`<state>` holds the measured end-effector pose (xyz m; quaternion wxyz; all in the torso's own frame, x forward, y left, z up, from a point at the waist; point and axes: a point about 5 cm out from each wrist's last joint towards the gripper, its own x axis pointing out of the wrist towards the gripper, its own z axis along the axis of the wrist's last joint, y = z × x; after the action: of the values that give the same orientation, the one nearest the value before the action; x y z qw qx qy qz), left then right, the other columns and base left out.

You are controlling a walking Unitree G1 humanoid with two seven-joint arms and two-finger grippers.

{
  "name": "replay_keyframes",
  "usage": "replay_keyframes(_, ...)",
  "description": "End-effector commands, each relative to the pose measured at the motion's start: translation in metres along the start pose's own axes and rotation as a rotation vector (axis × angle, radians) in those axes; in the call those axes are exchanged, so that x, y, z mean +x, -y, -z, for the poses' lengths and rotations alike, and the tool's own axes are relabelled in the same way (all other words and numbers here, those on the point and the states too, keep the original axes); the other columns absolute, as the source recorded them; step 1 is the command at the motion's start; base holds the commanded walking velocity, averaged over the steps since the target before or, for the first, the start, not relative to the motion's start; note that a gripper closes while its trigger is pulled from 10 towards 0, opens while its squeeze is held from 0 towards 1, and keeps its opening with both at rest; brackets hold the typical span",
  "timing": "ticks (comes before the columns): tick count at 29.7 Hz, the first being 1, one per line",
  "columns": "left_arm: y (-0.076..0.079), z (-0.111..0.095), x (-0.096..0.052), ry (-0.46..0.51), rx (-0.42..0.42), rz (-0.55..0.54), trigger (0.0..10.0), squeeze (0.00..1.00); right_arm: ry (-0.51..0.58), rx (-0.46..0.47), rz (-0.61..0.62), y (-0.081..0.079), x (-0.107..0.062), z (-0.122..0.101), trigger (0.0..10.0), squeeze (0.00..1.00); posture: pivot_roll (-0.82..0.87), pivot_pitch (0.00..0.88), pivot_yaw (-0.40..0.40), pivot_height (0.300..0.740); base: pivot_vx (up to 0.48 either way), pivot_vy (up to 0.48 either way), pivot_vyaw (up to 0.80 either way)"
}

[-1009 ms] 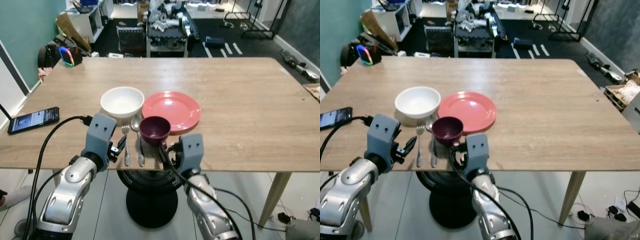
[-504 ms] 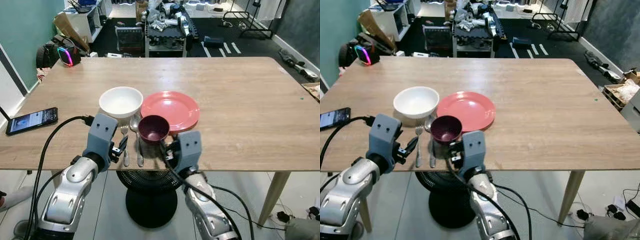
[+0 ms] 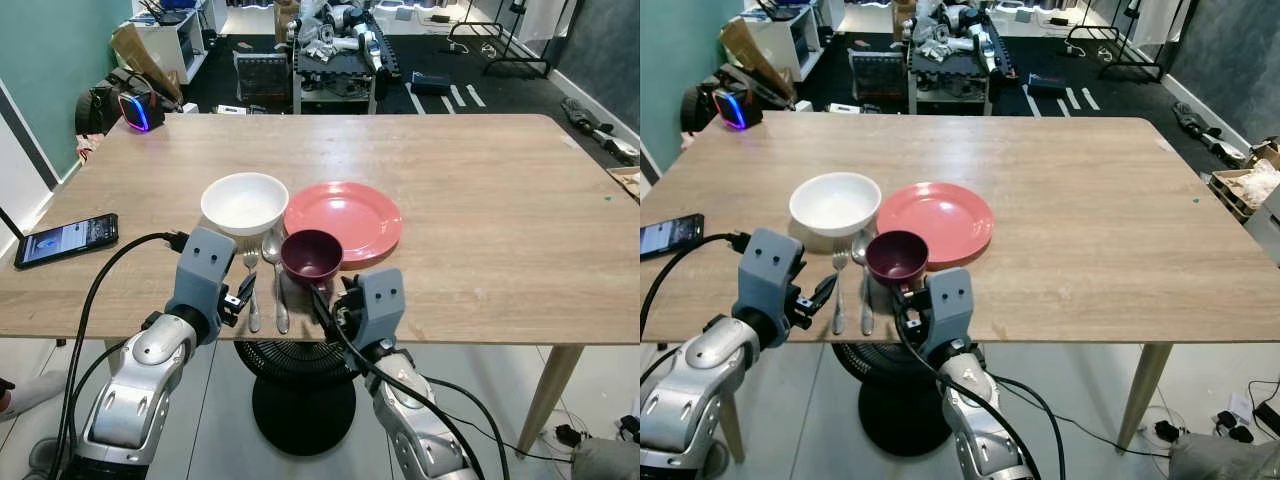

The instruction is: Setting the table

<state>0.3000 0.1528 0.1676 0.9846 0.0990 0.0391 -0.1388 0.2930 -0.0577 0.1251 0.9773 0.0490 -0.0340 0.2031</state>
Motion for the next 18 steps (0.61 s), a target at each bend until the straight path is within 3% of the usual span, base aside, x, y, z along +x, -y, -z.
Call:
replay_keyframes(1,0.003,0.003,0.000,-0.015,-0.001,0.011,10.0,0.00,0.003,0.030,-0.009,-0.007,-0.002,0.002,10.0,1.00,0.04,0.058,0.089,0.740,0.000,0.000,0.00)
replay_keyframes(4,0.003,0.003,0.000,-0.015,-0.002,0.013,10.0,0.00,-0.007,0.021,-0.017,-0.009,-0.003,0.004,10.0,1.00,0.04,0.058,0.089,0.740,0.000,0.000,0.00)
replay_keyframes(5,0.003,0.003,0.000,-0.015,-0.002,0.013,10.0,0.00,-0.016,0.016,-0.018,-0.011,-0.004,0.007,10.0,0.00,0.04,0.058,0.089,0.740,0.000,0.000,0.00)
replay_keyframes(10,0.003,0.003,-0.001,-0.016,0.000,0.011,10.0,0.00,-0.039,0.012,-0.016,-0.014,-0.005,0.013,10.0,0.00,0.04,0.057,0.089,0.740,0.000,0.000,0.00)
replay_keyframes(16,0.002,0.003,-0.001,-0.017,-0.001,0.008,10.0,0.00,-0.078,-0.006,0.086,-0.011,0.002,0.020,10.0,0.00,0.05,0.056,0.089,0.740,0.000,0.000,0.00)
replay_keyframes(18,0.002,0.003,-0.001,-0.017,-0.002,0.008,10.0,0.00,-0.077,-0.012,0.104,-0.011,0.004,0.019,8.9,0.00,0.05,0.056,0.089,0.740,0.000,0.000,0.00)
